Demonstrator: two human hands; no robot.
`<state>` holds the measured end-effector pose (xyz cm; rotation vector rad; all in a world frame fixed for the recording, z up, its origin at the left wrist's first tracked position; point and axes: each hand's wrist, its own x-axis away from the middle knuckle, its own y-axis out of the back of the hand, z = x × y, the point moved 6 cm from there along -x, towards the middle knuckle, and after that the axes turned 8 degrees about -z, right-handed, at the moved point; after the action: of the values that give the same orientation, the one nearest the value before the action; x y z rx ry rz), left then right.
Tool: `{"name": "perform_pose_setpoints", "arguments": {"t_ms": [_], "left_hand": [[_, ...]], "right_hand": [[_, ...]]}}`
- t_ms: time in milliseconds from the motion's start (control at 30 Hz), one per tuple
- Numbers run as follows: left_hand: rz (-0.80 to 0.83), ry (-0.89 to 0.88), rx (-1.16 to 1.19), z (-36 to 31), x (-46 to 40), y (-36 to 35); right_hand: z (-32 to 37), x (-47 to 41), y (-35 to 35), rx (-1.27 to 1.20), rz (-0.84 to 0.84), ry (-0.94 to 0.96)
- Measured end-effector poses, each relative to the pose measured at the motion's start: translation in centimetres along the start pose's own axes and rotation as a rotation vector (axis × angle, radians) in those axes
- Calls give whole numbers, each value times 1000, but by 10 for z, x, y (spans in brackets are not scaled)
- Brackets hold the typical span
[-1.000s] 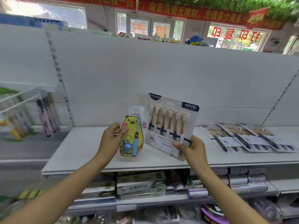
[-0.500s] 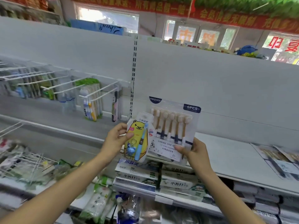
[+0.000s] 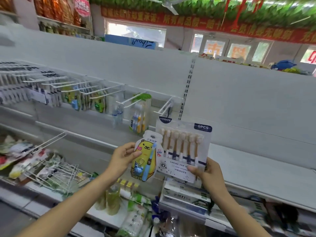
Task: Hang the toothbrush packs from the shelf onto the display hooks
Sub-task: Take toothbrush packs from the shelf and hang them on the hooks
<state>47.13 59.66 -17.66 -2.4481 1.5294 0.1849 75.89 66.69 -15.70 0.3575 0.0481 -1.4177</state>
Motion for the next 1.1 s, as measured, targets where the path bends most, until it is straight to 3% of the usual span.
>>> {"name": "perform_pose_setpoints", "arguments": {"t_ms": [500, 1100], "left_hand": [[-71, 18, -73, -27, -59, 250], [-270, 1, -74, -25, -145, 376]], "right_hand": [[37, 29, -252, 31, -52, -29], [38, -29, -365, 34, 29, -68]]}}
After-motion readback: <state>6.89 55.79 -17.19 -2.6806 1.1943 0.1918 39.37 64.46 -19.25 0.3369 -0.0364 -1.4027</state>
